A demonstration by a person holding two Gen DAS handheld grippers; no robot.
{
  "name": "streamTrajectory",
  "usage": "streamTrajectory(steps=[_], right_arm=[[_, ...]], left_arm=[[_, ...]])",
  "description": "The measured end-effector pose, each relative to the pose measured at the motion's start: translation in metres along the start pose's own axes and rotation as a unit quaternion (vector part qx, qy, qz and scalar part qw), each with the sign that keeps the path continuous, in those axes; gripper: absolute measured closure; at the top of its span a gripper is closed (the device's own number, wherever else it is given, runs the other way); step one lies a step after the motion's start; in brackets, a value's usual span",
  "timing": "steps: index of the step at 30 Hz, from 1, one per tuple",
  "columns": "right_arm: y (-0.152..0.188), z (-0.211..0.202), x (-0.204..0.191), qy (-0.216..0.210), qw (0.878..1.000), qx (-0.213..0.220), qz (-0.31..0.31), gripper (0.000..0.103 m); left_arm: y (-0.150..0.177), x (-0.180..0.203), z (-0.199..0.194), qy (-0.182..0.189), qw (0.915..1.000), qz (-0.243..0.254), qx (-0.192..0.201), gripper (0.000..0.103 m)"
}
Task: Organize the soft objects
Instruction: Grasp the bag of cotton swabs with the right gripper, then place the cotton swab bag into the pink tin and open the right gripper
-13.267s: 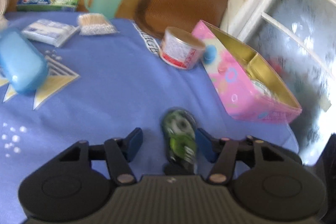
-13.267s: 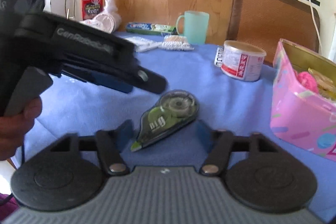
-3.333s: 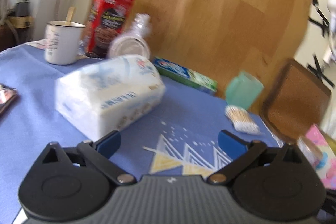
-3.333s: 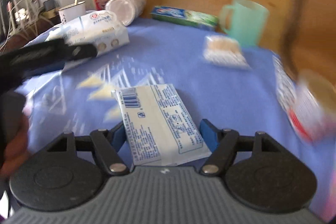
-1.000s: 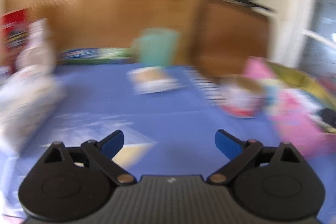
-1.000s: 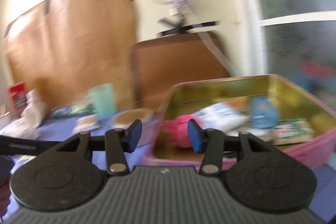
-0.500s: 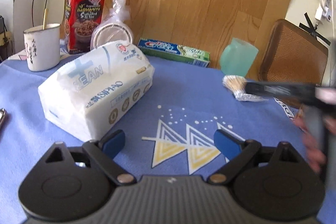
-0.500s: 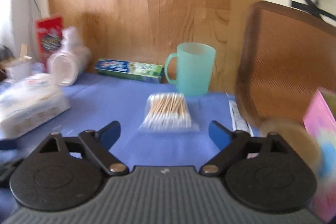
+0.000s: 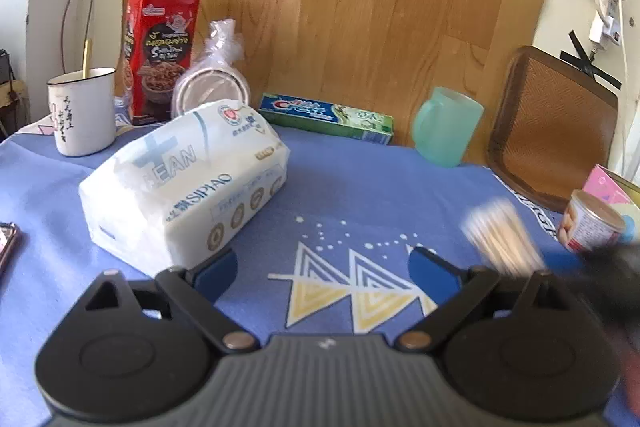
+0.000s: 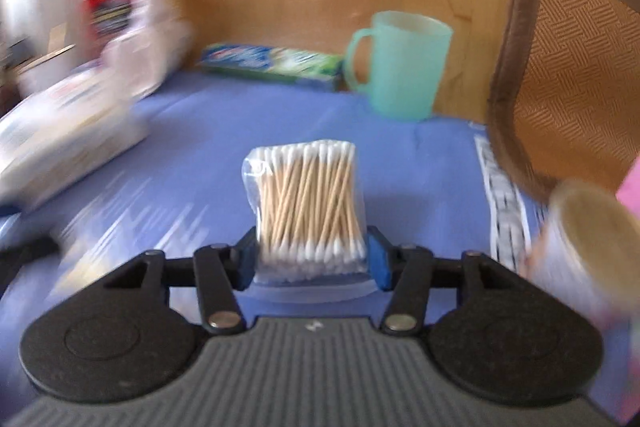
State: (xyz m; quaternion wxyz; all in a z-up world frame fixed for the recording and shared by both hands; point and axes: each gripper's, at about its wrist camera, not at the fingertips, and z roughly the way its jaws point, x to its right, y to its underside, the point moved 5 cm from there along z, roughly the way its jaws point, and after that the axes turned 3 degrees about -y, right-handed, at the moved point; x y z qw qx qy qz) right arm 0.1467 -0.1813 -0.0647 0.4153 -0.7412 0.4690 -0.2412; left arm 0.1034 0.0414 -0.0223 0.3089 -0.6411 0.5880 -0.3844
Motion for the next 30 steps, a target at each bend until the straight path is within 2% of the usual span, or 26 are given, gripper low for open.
streamTrajectory(steps=[3, 5, 6, 8, 9, 10, 12, 14, 16, 19, 21, 23, 24, 25, 28, 30], right_arm=[[0.039, -0.052, -0.013, -0.031, 0.999, 0.005, -0.02, 0.046], [0.065, -0.085, -0.017, -0.035, 0.999, 0.008, -0.038, 0.045], [0.077, -0.098, -0.015, -0.027, 0.999, 0.01, -0.046, 0.043], [0.097, -0.121, -0.012, -0.007, 0.998, 0.025, -0.052, 0.031], [0.107, -0.131, -0.008, 0.013, 0.998, 0.033, -0.048, 0.02], [0.116, -0.14, -0.003, 0.036, 0.998, 0.042, -0.041, 0.017], [0.13, -0.15, 0.005, 0.055, 0.997, 0.049, -0.022, 0.017], [0.14, -0.156, 0.007, 0.059, 0.996, 0.059, 0.002, 0.017], [0.144, -0.158, 0.006, 0.055, 0.996, 0.067, 0.013, 0.019], [0.143, -0.158, 0.001, 0.052, 0.996, 0.076, -0.001, 0.023], [0.143, -0.156, 0.0, 0.049, 0.996, 0.078, -0.005, 0.031], [0.141, -0.152, 0.001, 0.04, 0.996, 0.08, 0.001, 0.04], [0.141, -0.153, 0.0, 0.031, 0.996, 0.085, 0.006, 0.049], [0.139, -0.152, -0.001, 0.024, 0.996, 0.088, 0.008, 0.054], [0.138, -0.158, 0.0, 0.052, 0.993, 0.107, -0.002, 0.058], [0.133, -0.172, 0.007, 0.064, 0.988, 0.141, 0.008, 0.058]], left_arm=[[0.002, 0.005, 0.0, 0.012, 0.9998, 0.012, -0.01, 0.004], [0.003, 0.01, 0.001, 0.024, 0.9992, 0.024, -0.021, 0.004], [0.004, 0.014, 0.0, 0.034, 0.9986, 0.031, -0.025, 0.004], [0.006, 0.022, -0.004, 0.052, 0.9975, 0.039, -0.03, 0.004], [0.007, 0.026, -0.007, 0.07, 0.9963, 0.033, -0.038, 0.004], [0.009, 0.031, -0.009, 0.096, 0.994, 0.02, -0.048, 0.004], [0.013, 0.049, -0.018, 0.157, 0.9852, -0.003, -0.068, 0.008], [0.016, 0.073, -0.028, 0.197, 0.9774, 0.013, -0.076, 0.015], [0.019, 0.099, -0.038, 0.233, 0.968, 0.042, -0.084, 0.028], [0.034, 0.139, -0.044, 0.267, 0.9519, 0.095, -0.117, 0.037], [0.05, 0.157, -0.038, 0.259, 0.9472, 0.125, -0.142, 0.044], [0.056, 0.163, -0.039, 0.277, 0.943, 0.118, -0.142, 0.052], [0.055, 0.167, -0.041, 0.284, 0.9401, 0.117, -0.148, 0.054], [0.052, 0.172, -0.044, 0.281, 0.9408, 0.121, -0.146, 0.055], [0.037, 0.187, -0.056, 0.295, 0.9382, 0.131, -0.125, 0.056], [0.023, 0.207, -0.067, 0.312, 0.9333, 0.144, -0.104, 0.056]])
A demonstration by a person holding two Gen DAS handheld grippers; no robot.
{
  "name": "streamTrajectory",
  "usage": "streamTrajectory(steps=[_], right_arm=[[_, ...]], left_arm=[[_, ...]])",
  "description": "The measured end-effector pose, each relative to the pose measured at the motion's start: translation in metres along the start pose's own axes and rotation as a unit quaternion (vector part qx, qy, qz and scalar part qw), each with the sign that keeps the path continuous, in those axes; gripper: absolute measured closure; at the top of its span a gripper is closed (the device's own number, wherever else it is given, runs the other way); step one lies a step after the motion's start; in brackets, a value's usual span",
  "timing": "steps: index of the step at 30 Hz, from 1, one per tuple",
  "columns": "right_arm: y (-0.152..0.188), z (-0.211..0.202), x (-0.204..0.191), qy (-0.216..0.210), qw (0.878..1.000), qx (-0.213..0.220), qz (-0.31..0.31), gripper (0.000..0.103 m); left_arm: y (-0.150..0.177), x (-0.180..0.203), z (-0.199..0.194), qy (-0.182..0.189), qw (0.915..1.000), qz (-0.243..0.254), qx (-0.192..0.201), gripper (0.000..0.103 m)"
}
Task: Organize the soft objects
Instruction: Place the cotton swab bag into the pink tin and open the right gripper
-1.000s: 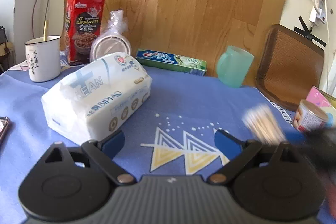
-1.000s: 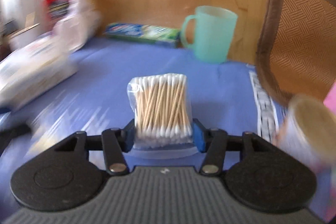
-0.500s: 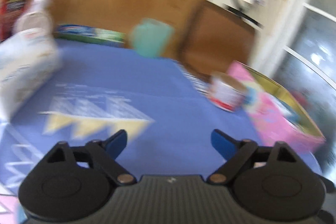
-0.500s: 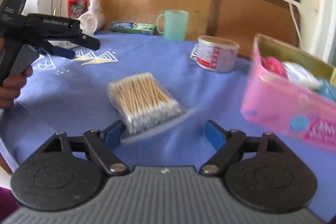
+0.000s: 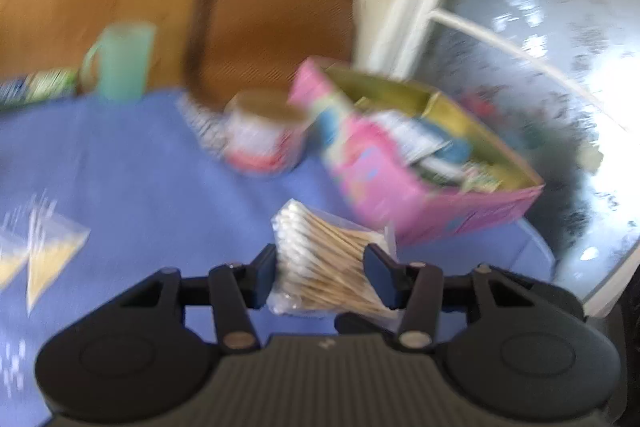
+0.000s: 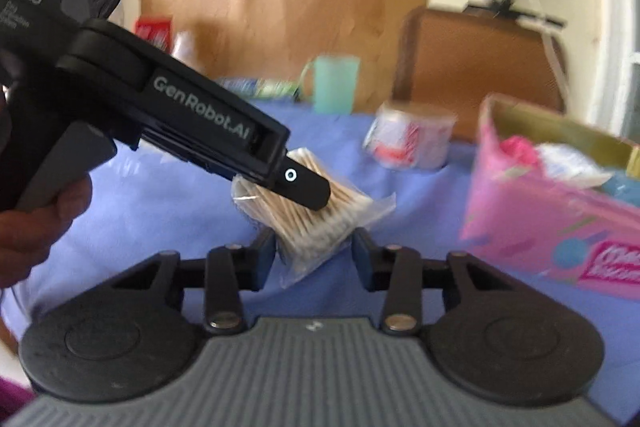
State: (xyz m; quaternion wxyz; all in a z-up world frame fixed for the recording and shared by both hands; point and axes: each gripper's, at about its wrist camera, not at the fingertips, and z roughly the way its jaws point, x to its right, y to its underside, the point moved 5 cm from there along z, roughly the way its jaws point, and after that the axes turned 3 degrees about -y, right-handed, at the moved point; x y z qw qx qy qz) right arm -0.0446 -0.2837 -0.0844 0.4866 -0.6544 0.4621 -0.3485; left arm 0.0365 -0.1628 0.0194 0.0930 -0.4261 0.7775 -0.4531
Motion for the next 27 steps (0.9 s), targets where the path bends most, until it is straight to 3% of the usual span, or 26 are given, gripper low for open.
streamTrajectory(steps=[6, 8, 9, 11, 12, 14, 15, 20, 27], right_arm=[[-0.028, -0.038, 0.041, 0.092, 0.992, 0.083, 0.012, 0.058], [-0.033, -0.046, 0.061, 0.13, 0.987, 0.093, 0.009, 0.058], [-0.035, -0.047, 0.072, 0.147, 0.985, 0.092, 0.011, 0.057], [-0.037, -0.042, 0.098, 0.181, 0.98, 0.075, 0.02, 0.054], [-0.036, -0.04, 0.111, 0.205, 0.976, 0.071, 0.021, 0.047], [-0.03, -0.036, 0.136, 0.272, 0.96, 0.058, 0.028, 0.044], [-0.027, -0.037, 0.144, 0.284, 0.956, 0.054, 0.04, 0.044], [-0.014, -0.057, 0.156, 0.266, 0.957, 0.07, 0.096, 0.043], [-0.01, -0.071, 0.148, 0.232, 0.953, 0.083, 0.177, 0.041]], left_arm=[[-0.051, 0.073, 0.02, 0.042, 0.9953, 0.081, 0.032, 0.054], [-0.062, 0.097, 0.037, 0.051, 0.9928, 0.104, 0.034, 0.044], [-0.066, 0.106, 0.048, 0.049, 0.9925, 0.109, 0.027, 0.033], [-0.069, 0.114, 0.073, 0.016, 0.9939, 0.108, 0.019, 0.031], [-0.069, 0.113, 0.082, -0.008, 0.9943, 0.105, 0.015, 0.031], [-0.066, 0.108, 0.087, -0.041, 0.9948, 0.092, 0.013, 0.031], [-0.063, 0.103, 0.084, -0.044, 0.9953, 0.086, 0.012, 0.028], [-0.057, 0.093, 0.073, -0.082, 0.9932, 0.081, 0.013, 0.021], [-0.04, 0.09, 0.046, -0.127, 0.9876, 0.09, 0.02, 0.002]])
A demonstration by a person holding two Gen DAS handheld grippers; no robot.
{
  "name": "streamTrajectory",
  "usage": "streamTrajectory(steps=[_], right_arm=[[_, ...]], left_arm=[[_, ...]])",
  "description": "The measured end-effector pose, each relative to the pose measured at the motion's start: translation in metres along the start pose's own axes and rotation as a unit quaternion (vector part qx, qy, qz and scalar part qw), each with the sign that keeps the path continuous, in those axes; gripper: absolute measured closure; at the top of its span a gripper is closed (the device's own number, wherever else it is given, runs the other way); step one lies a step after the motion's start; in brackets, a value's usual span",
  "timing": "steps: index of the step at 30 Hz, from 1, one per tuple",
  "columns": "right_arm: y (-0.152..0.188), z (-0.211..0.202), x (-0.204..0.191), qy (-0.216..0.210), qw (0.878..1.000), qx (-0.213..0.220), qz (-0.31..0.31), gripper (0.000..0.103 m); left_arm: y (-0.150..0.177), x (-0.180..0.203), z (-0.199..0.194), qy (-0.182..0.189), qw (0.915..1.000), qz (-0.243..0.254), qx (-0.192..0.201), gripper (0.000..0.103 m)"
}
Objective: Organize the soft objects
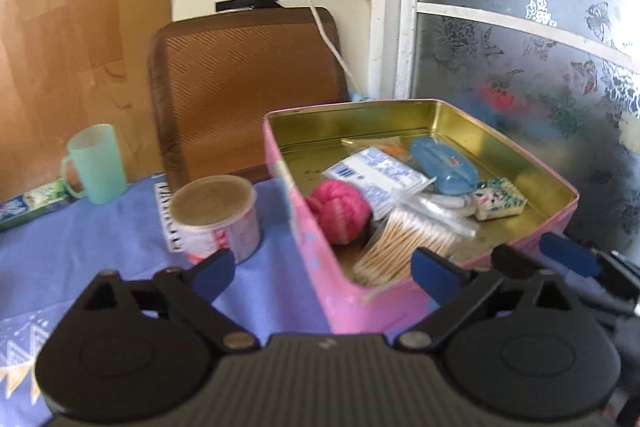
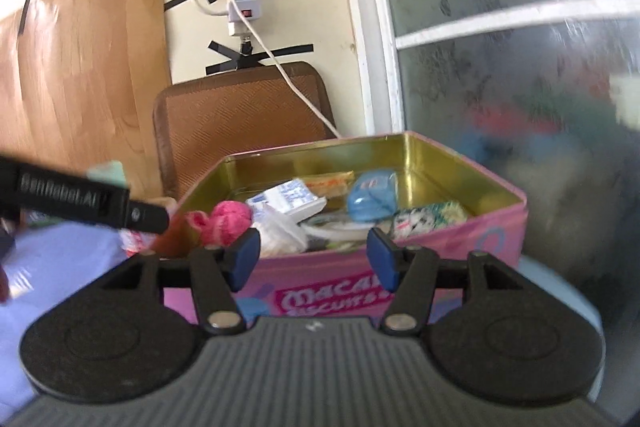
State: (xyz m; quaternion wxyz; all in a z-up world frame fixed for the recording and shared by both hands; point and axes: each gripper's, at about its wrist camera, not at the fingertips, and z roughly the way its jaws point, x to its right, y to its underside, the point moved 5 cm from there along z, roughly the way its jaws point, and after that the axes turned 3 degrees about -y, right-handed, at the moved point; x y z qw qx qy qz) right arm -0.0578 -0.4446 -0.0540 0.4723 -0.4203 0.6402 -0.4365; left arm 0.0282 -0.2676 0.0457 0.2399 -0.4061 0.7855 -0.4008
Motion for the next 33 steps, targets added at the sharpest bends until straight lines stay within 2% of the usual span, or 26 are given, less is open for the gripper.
streamTrajectory(steps=[7, 13, 22, 33], right_arm=[[-0.003, -0.005, -0.002, -0.005, 0.998, -0.016, 0.067, 0.027], [-0.004, -0.008, -0.01, -0.005, 0.995, -0.027, 0.091, 0.023], [-0.008, -0.017, -0.031, -0.014, 0.996, -0.029, 0.087, 0.02], [-0.01, -0.021, -0.055, -0.023, 0.997, -0.03, 0.067, 0.017]], left_arm=[[0.018, -0.021, -0.019, -0.033, 0.9993, -0.011, -0.011, 0.0], [0.034, -0.035, -0.029, -0.038, 0.9984, -0.026, -0.033, 0.0], [0.045, -0.051, -0.043, -0.043, 0.9978, -0.045, -0.024, 0.0], [0.047, -0.059, -0.055, -0.047, 0.9982, -0.036, -0.006, 0.0]])
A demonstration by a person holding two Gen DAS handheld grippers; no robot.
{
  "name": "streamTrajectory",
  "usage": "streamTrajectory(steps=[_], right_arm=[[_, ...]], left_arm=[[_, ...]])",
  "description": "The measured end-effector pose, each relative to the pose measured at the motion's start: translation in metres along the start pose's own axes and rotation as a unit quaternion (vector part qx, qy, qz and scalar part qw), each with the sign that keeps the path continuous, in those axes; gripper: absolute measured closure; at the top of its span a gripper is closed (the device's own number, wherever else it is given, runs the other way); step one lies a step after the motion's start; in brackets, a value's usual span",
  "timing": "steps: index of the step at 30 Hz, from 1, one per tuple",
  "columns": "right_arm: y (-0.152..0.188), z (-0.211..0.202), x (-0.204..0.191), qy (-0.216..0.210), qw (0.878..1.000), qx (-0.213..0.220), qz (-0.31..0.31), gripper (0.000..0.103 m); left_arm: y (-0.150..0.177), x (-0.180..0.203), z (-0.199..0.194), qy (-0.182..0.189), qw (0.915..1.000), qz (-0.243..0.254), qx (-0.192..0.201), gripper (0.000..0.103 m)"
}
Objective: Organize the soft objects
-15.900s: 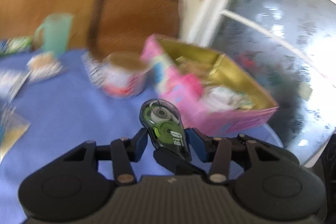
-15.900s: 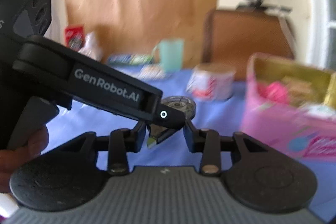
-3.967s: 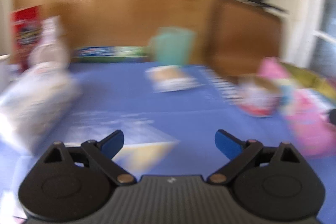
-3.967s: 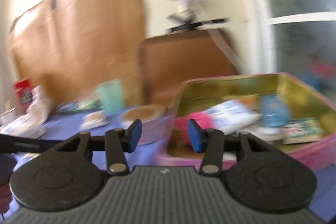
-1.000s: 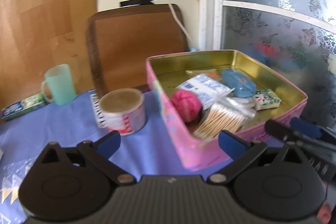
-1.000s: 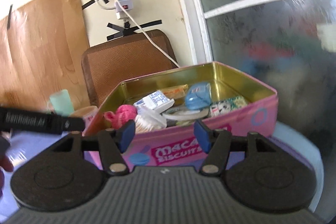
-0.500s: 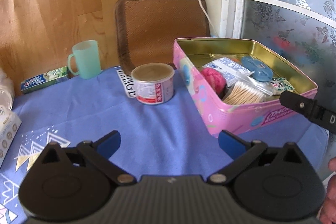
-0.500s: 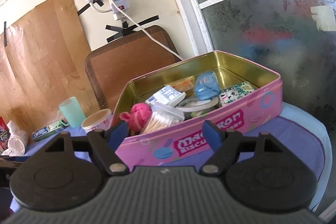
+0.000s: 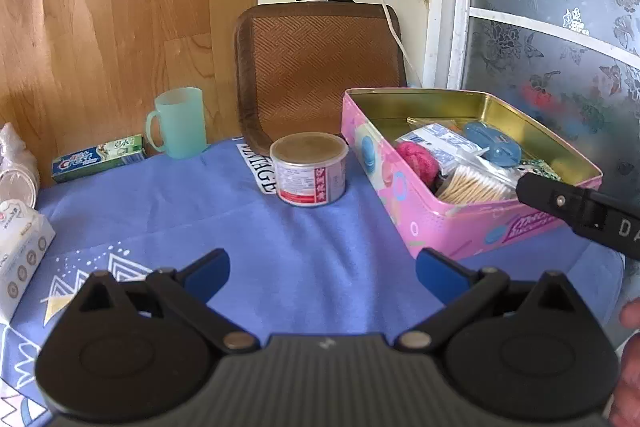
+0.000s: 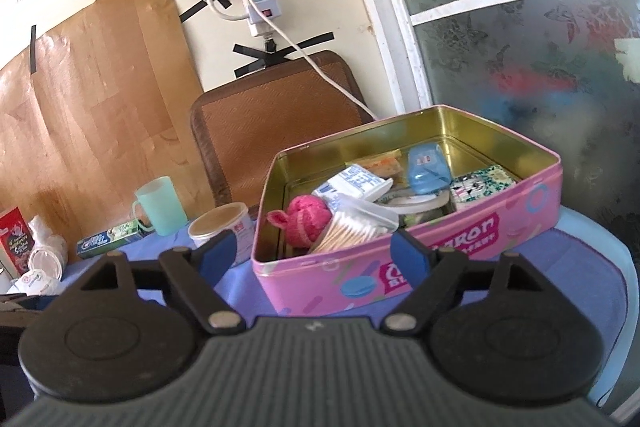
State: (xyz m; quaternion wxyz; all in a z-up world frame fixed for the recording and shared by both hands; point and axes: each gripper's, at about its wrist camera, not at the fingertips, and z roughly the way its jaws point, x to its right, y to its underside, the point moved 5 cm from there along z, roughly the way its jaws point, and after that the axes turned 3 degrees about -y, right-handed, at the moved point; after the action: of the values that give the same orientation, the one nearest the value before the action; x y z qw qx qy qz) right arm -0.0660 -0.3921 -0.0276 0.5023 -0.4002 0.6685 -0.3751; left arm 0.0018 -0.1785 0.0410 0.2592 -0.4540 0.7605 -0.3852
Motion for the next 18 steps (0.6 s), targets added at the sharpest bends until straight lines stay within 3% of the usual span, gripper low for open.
streamTrajectory(steps=[6, 12, 18], right_arm=[[0.003, 0.002, -0.004, 0.001, 1.0, -0.008, 0.001, 0.017], [0.002, 0.002, -0.004, 0.003, 1.0, -0.005, 0.005, 0.016], [0.002, 0.002, -0.004, 0.005, 1.0, -0.002, 0.006, 0.016]], left_arm=[[-0.001, -0.004, -0.005, -0.004, 0.9999, 0.006, 0.011, 0.0], [-0.003, -0.003, -0.011, -0.034, 0.9986, 0.024, 0.032, 0.0], [-0.003, -0.007, -0.011, -0.031, 0.9988, 0.023, 0.03, 0.0]])
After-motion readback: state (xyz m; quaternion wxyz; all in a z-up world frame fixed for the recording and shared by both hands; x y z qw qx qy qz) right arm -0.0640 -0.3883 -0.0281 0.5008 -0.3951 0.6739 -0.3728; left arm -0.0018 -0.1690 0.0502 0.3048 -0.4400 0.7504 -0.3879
